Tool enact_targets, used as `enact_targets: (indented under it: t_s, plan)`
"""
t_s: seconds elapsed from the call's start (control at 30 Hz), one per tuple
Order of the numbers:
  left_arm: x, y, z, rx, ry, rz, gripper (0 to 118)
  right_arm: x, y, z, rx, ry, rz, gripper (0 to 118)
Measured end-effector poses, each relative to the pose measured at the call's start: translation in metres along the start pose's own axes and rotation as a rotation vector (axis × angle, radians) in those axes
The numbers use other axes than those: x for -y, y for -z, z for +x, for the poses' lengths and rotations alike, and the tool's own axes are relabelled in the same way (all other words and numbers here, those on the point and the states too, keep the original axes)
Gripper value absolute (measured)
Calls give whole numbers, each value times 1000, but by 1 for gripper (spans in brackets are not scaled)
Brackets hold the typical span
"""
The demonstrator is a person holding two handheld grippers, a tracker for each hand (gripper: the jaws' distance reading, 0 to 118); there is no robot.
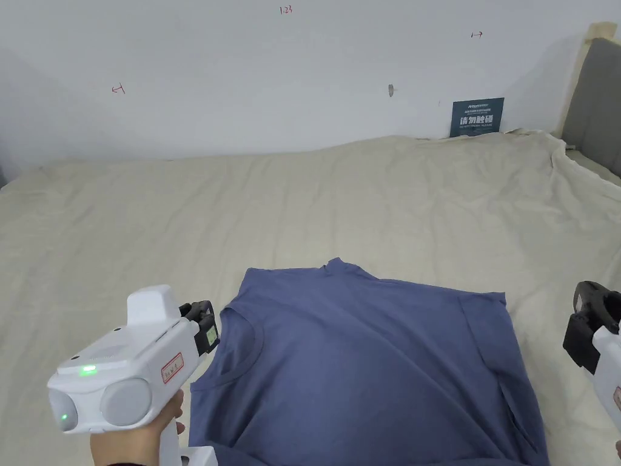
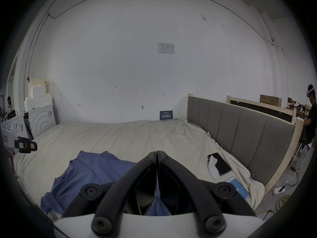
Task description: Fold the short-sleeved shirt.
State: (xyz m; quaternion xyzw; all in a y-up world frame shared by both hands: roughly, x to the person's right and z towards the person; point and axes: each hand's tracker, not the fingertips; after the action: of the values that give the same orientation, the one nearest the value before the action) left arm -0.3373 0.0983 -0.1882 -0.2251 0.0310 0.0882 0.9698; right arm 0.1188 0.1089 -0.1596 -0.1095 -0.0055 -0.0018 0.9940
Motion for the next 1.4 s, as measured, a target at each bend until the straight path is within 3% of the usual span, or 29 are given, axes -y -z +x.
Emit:
enact_targets:
  t_s: [0.2,0.23,0.27,0.37,0.4,0.47,0.73,0.97,1.07,1.13,1.17,1.23,1.4]
  plan:
    - [-33,61,-16,8,-17,-100,0,-3,28,-3,-3,-11,-19,0]
    - [-40,75,-19,10,-34,-113,5,-3,34,-4,-3,-14,-24,0]
    - [-45,90,-21,-1,-43,-140,14,-3,41,-5,-3,-15,-29,0]
    - [-62,143,-24,-14,-58,-245,72,-4,61,-11,-2,-13,-54,0]
    - [-65,160,-26,-21,-68,-248,85,-3,68,-13,-1,-14,-65,0]
    - [-69,196,-28,-41,-64,-278,89,0,85,-15,0,-20,-86,0]
    - [-70,332,-28,-90,71,-449,88,16,146,-19,0,-35,-164,0]
    - [-46,392,-23,-99,144,-561,78,29,184,-15,6,-42,-210,0]
    - [-35,404,-22,-90,144,-615,56,32,190,-12,8,-28,-223,0]
    - [-25,408,-23,-44,85,-670,19,35,193,-9,15,-14,-236,0]
    - [-24,407,-22,-64,79,-641,13,36,194,-6,16,-9,-245,0]
    - [-25,406,-21,-61,76,-624,4,37,197,-2,27,-2,-279,0]
    - [-32,389,-19,-41,87,-555,0,47,228,15,19,39,-440,3]
